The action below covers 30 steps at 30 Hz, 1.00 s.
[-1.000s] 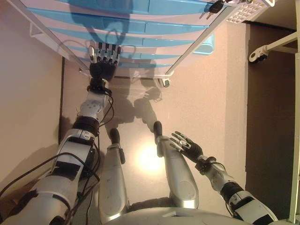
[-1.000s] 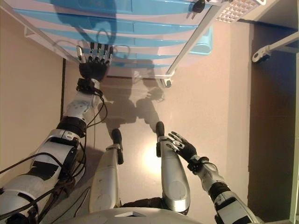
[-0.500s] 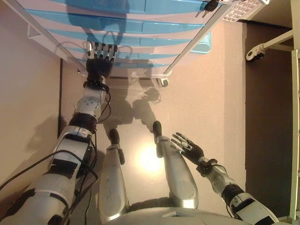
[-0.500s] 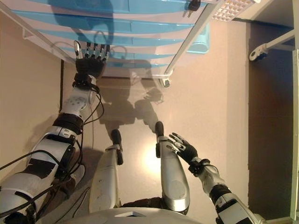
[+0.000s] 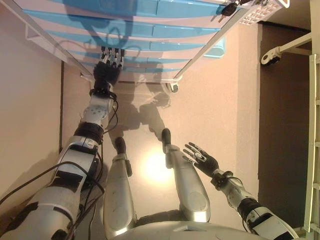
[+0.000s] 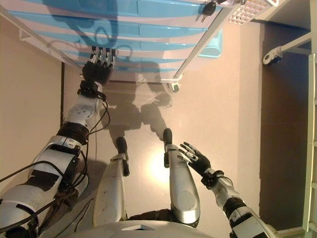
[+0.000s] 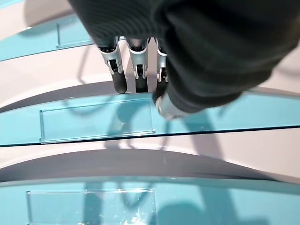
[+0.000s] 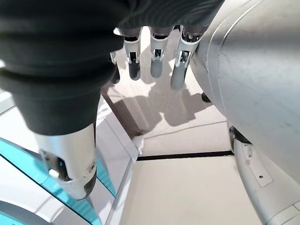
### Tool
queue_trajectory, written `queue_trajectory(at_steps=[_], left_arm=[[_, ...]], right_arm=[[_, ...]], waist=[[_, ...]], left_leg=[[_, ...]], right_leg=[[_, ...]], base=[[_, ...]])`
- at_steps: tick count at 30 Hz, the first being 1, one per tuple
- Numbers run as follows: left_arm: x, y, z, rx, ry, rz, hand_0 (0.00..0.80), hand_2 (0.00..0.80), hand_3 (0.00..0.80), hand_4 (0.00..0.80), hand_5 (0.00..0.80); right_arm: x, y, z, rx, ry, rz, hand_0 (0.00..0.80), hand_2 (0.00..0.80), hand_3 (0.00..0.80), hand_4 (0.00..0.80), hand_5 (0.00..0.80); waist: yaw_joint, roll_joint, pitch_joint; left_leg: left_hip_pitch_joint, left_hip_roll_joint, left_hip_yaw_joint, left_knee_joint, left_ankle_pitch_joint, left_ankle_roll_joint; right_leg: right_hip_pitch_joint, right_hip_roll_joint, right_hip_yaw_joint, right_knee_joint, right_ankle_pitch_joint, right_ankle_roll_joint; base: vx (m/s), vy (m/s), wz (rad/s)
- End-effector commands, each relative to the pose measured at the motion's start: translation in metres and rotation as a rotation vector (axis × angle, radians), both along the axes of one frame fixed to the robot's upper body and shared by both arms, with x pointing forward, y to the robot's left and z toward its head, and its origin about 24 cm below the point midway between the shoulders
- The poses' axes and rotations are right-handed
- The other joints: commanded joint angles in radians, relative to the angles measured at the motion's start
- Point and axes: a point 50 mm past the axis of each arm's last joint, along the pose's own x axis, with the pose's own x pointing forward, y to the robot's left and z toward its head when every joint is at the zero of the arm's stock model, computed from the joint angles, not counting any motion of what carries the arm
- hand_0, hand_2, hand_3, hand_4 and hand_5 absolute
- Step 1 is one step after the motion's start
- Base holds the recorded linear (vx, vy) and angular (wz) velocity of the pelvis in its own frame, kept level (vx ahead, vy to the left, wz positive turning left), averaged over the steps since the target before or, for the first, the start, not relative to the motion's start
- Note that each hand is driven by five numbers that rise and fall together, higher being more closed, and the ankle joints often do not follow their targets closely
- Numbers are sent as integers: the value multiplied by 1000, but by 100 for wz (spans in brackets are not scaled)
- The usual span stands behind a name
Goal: Open the drawer and pick up the medicine
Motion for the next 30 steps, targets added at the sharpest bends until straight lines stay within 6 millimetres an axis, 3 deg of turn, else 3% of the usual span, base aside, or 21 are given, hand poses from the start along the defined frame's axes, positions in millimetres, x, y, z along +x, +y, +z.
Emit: queue_trajectory(at_steps=[1, 14, 23, 30], left_arm=[[-14, -25, 98, 22, -560, -180, 800, 800, 800, 800, 800], [-31, -3, -16, 7, -331, -195, 800, 800, 800, 800, 800], [-73, -2, -101, -42, -152, -214, 800, 800, 800, 800, 800], [-124, 4, -171, -65, 69, -204, 800, 800, 800, 800, 800]], right_arm=[[-42, 3, -24, -7, 136, 63, 0, 0, 0, 0, 0], [-37, 5, -20, -16, 108, 43, 0, 0, 0, 0, 0], [-30, -1, -13, -14, 71, -49, 0, 0, 0, 0, 0], [-22, -6, -7, -11, 31, -123, 0, 0, 0, 0, 0]], waist=[[54, 17, -29], [98, 21, -29], [145, 34, -29], [192, 28, -29]], left_leg=[[-29, -58, 34, 10, -24, 36], [13, -58, -11, -26, -6, 31], [32, -58, -61, -51, 15, 27], [60, -52, -99, -84, 27, 23]], right_leg=[[28, 34, -24, -74, 49, 12], [78, 44, -63, -85, 35, 9], [105, 48, -113, -77, 19, 2], [143, 55, -159, -87, 8, 2]], base=[[-11, -43, 2], [-23, -44, 8], [-23, -42, 14], [-17, -76, 16]])
